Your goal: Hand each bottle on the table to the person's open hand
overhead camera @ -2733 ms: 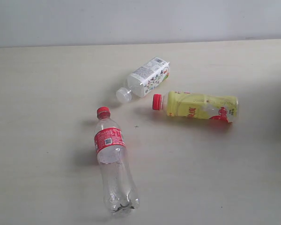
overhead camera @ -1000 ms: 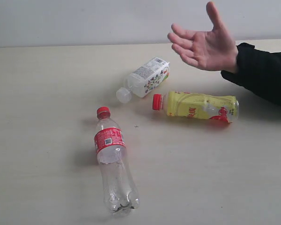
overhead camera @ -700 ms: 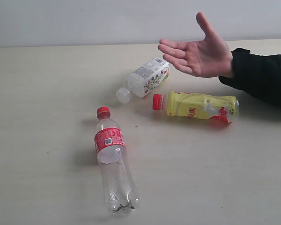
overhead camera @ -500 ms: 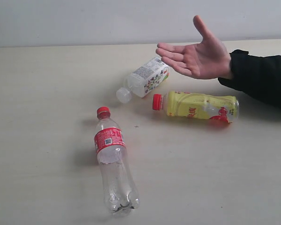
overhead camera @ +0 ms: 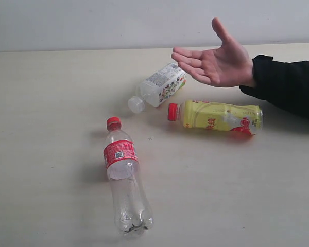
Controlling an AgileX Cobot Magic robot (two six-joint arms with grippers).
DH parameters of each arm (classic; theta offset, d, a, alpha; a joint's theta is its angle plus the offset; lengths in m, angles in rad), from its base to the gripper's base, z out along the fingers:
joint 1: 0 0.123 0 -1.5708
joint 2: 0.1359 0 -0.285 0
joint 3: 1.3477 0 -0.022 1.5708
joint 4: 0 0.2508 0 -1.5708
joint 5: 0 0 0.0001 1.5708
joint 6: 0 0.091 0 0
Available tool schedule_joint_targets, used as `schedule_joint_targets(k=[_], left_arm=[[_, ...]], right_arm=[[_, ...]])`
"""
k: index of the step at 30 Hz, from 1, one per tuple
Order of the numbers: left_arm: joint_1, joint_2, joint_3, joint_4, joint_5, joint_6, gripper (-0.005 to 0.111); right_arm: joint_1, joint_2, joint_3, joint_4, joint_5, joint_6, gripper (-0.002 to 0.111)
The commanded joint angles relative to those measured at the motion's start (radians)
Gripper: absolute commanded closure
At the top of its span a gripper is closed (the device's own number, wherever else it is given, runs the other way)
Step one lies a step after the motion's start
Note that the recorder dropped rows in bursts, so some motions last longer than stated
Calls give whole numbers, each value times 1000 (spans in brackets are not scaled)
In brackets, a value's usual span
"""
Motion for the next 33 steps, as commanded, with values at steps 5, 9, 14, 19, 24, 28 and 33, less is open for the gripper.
schedule_joint_targets(k=[5,9,14,19,24,28,33], left_arm=[[2,-6,3,1,-3,2,107],[2,-6,3,1,-3,2,107],[2,-6,3,1,-3,2,107],[2,-6,3,1,-3,2,107],[2,-6,3,1,-3,2,107],[2,-6,3,1,-3,2,107],[2,-6,3,1,-3,2,107]], right_arm=[[-4,374,-225,-64,166,-9,108],[-4,462,-255,-59,220,-9,108],[-4,481,-255,-59,220,-9,108],[-4,481,-255,-17,221,-11,108],[-4,481,-255,7,218,-47,108],[-4,482,-255,4,170,-73,108],[-4,553,-255,-6,86,-158,102]])
